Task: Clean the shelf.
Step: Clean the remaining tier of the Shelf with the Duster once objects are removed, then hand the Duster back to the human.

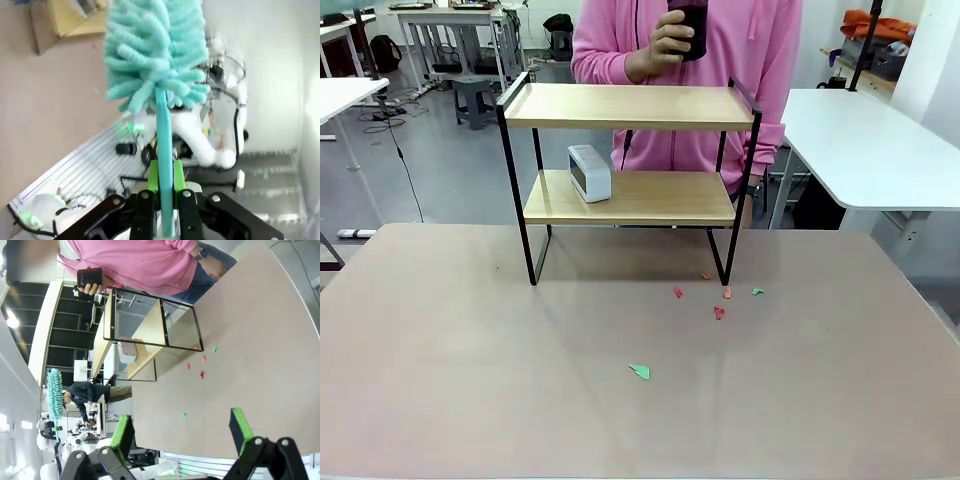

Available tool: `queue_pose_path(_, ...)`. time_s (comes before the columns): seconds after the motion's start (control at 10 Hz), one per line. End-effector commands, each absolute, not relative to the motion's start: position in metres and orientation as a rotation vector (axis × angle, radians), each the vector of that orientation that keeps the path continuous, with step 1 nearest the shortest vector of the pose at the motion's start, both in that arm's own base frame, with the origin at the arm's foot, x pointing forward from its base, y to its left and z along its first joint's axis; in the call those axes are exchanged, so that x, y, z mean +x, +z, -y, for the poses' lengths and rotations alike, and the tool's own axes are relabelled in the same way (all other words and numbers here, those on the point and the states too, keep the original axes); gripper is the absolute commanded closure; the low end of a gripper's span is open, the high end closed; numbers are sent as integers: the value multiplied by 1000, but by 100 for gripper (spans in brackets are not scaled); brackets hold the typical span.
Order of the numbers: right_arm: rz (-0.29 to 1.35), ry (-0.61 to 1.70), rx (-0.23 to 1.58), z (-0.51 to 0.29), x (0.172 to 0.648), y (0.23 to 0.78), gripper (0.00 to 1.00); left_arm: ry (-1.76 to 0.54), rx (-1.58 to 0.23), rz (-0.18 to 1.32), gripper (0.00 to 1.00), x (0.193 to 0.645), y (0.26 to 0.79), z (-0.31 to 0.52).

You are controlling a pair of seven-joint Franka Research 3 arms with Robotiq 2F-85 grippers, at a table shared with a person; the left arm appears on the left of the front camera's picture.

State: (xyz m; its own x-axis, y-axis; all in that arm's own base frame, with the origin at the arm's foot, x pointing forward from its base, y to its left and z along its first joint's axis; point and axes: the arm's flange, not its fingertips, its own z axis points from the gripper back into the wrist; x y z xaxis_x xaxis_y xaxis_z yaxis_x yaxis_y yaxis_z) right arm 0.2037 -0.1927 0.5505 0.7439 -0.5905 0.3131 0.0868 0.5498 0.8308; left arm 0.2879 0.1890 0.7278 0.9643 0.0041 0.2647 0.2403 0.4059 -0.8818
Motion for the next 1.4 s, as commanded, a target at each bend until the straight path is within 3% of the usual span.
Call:
queue_pose_path(0.0,650,-410,930,192,205,552,0,255,-1208,416,100,279,676,-199)
queue_pose_path(0.3,650,-410,930,192,205,552,0,557,-1280,405,100,308,578,-217)
queue_pose_path(0.4,650,-410,930,192,205,552,0,580,-1134,479,100,320,556,-203)
queue_pose_path(0.5,650,-410,930,192,205,552,0,548,-1109,434,100,334,535,-181)
queue_pose_path(0.6,650,-410,930,192,205,552,0,567,-969,338,100,349,516,-160)
queue_pose_path(0.7,650,-410,930,192,205,552,0,605,-1133,393,100,325,529,-217)
queue_pose_path(1.3,650,-410,930,192,205,552,0,605,-1133,393,100,325,529,-217)
